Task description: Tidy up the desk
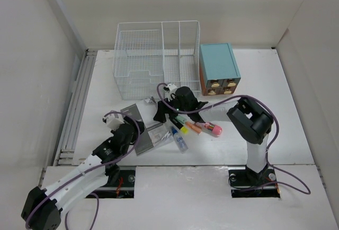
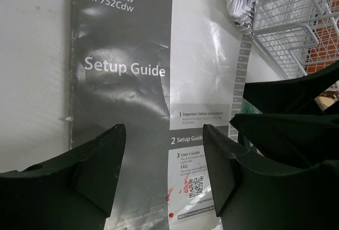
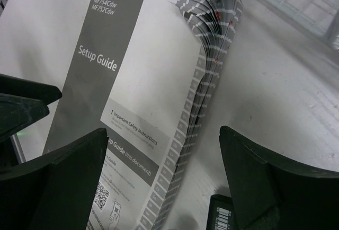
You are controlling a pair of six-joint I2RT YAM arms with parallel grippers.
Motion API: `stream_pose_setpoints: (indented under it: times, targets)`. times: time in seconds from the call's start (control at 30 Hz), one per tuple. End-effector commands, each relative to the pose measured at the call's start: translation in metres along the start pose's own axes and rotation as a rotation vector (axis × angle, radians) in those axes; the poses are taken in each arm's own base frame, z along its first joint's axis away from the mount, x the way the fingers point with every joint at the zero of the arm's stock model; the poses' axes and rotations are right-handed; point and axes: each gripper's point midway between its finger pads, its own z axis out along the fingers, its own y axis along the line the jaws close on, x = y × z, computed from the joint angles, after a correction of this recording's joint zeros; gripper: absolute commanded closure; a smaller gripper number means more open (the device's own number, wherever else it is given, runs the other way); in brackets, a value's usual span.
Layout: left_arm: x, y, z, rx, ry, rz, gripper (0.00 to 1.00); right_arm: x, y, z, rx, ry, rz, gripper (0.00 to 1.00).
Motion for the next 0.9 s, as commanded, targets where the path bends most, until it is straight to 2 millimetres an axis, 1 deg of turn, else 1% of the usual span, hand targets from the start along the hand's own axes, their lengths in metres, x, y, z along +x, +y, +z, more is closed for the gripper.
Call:
stream_pose_setpoints:
  times: [0.0, 0.03, 0.07, 0.13, 0.2, 0.23, 0.27, 0.3, 0.37, 0.4, 0.43, 0.47, 0.57, 0.6, 0.63, 0.67, 0.73, 0.77, 0.8, 0.87]
  targets:
    - [0.007, 0.003, 0.0, -0.01, 0.026, -0.014, 0.44, -0.032, 0.012, 0.006, -0.017, -0.101, -0.016, 0.09]
    - [0.01, 0.006, 0.001, -0.016, 0.038, -0.018, 0.47, -0.028, 0.009, 0.008, -0.014, -0.093, -0.013, 0.09]
    - [0.012, 0.008, 0.001, -0.025, 0.042, -0.013, 0.47, -0.029, 0.008, 0.008, -0.004, -0.098, -0.012, 0.09]
    - [0.014, 0.007, 0.001, -0.02, 0.054, -0.013, 0.48, -0.021, 0.004, 0.01, 0.003, -0.081, 0.008, 0.09]
    - [0.016, 0.008, 0.001, -0.037, 0.07, -0.002, 0.5, -0.021, 0.004, 0.01, 0.003, -0.08, 0.008, 0.09]
    - [0.02, 0.014, 0.002, -0.063, 0.081, 0.013, 0.5, -0.02, 0.007, 0.01, -0.01, -0.075, 0.021, 0.09]
    - [0.02, 0.01, 0.001, -0.057, 0.09, 0.012, 0.5, -0.016, 0.005, 0.012, -0.007, -0.067, 0.024, 0.09]
    - [0.025, 0.014, 0.0, -0.07, 0.116, 0.022, 0.5, -0.015, 0.008, 0.011, -0.023, -0.06, 0.036, 0.09]
    - [0.03, 0.012, -0.001, -0.072, 0.149, 0.027, 0.5, -0.005, 0.011, 0.014, -0.055, -0.026, 0.051, 0.13]
    - [0.03, 0.009, -0.001, -0.07, 0.159, 0.027, 0.5, -0.004, 0.012, 0.014, -0.064, -0.021, 0.051, 0.13]
    - [0.03, 0.009, -0.001, -0.07, 0.159, 0.027, 0.5, -0.003, 0.014, 0.013, -0.074, -0.017, 0.05, 0.15]
    - [0.035, 0.012, -0.002, -0.072, 0.176, 0.03, 0.5, 0.002, 0.014, 0.015, -0.08, -0.003, 0.065, 0.15]
    - [0.033, 0.008, -0.002, -0.055, 0.169, 0.022, 0.5, 0.004, 0.019, 0.014, -0.109, 0.011, 0.064, 0.17]
    - [0.033, 0.008, -0.002, -0.055, 0.169, 0.022, 0.5, 0.009, 0.018, 0.015, -0.113, 0.024, 0.068, 0.19]
    - [0.033, 0.008, -0.002, -0.055, 0.169, 0.022, 0.5, 0.01, 0.021, 0.015, -0.133, 0.033, 0.068, 0.21]
    - [0.034, 0.006, -0.003, -0.053, 0.181, 0.031, 0.5, 0.011, 0.023, 0.014, -0.144, 0.038, 0.068, 0.26]
    - [0.038, 0.008, -0.002, -0.062, 0.197, 0.037, 0.5, 0.013, 0.027, 0.013, -0.163, 0.047, 0.068, 0.32]
    - [0.039, 0.009, -0.001, -0.064, 0.2, 0.05, 0.5, 0.009, 0.03, 0.013, -0.176, 0.044, 0.064, 0.36]
    - [0.041, 0.01, -0.001, -0.071, 0.212, 0.054, 0.5, 0.009, 0.03, 0.013, -0.177, 0.044, 0.063, 0.48]
    - [0.041, 0.008, -0.001, -0.061, 0.209, 0.059, 0.48, 0.008, 0.032, 0.013, -0.185, 0.048, 0.063, 0.59]
